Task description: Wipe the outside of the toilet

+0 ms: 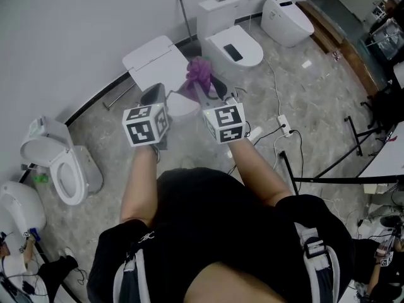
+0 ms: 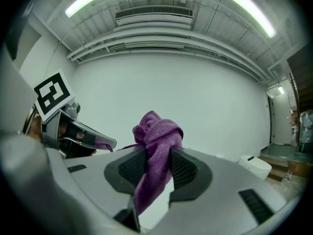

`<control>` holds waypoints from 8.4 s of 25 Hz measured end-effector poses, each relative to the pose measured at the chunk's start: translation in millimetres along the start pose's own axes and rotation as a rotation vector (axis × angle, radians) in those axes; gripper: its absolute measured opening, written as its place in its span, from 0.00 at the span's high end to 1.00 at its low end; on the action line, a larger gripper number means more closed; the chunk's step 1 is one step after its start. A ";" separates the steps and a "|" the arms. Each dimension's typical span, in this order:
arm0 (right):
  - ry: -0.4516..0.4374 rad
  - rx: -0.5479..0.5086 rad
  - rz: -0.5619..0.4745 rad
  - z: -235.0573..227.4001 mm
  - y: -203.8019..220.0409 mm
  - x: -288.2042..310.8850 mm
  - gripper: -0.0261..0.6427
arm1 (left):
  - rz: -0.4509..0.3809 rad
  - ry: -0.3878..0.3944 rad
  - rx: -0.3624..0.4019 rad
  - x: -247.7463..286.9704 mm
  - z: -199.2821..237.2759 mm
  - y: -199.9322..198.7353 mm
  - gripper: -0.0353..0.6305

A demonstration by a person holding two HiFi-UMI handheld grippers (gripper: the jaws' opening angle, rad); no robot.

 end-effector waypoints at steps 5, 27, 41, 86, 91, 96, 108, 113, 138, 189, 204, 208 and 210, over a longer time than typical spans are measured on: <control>-0.055 -0.039 0.017 10.8 -7.7 66.0 0.77 | -0.007 0.007 -0.035 35.1 50.9 -20.6 0.93; -0.116 -0.001 0.100 -34.0 17.5 242.8 0.77 | 0.042 -0.102 -0.118 144.6 160.2 -42.8 0.93; -0.355 0.012 0.141 -102.9 25.2 393.7 0.77 | 0.084 -0.315 -0.218 253.9 194.9 -83.7 0.93; -0.587 -0.387 0.474 183.7 396.0 822.9 0.77 | 0.242 -0.215 -0.423 447.6 611.4 231.5 0.93; -0.574 -0.393 0.491 198.1 434.8 841.0 0.77 | 0.242 -0.215 -0.439 450.5 630.8 248.6 0.93; -0.521 -0.434 0.432 208.1 443.4 858.3 0.77 | 0.236 -0.209 -0.433 453.8 646.5 257.4 0.93; -0.419 -0.362 0.464 177.9 449.6 862.3 0.77 | 0.277 -0.176 -0.443 460.0 638.6 269.3 0.93; -0.371 -0.332 0.492 141.5 453.8 866.2 0.77 | 0.276 -0.168 -0.426 471.1 630.8 260.2 0.93; -0.353 -0.311 0.489 -35.7 473.1 866.0 0.77 | 0.358 -0.150 -0.322 565.7 473.3 232.1 0.93; -0.740 0.228 0.517 -220.6 607.3 873.1 0.79 | 0.533 -0.223 -0.178 735.8 290.2 225.6 0.93; -0.849 0.057 0.641 -218.4 658.3 818.2 0.81 | 0.576 -0.196 -0.185 749.1 273.1 243.8 0.93; -0.887 -0.022 0.641 -216.0 664.1 796.0 0.81 | 0.588 -0.192 -0.198 746.8 270.2 249.4 0.93; -0.912 -0.080 0.641 -215.1 665.1 785.4 0.81 | 0.589 -0.181 -0.198 747.4 267.3 251.2 0.93</control>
Point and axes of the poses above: the fingertips, and each gripper's own axes: x forward along the fingers, z to its left, y out of its underside, the point moved 4 cm from there along -x, backward along the fingers, and after that the axes turned 2 degrees about z, right-handed, at the moved point
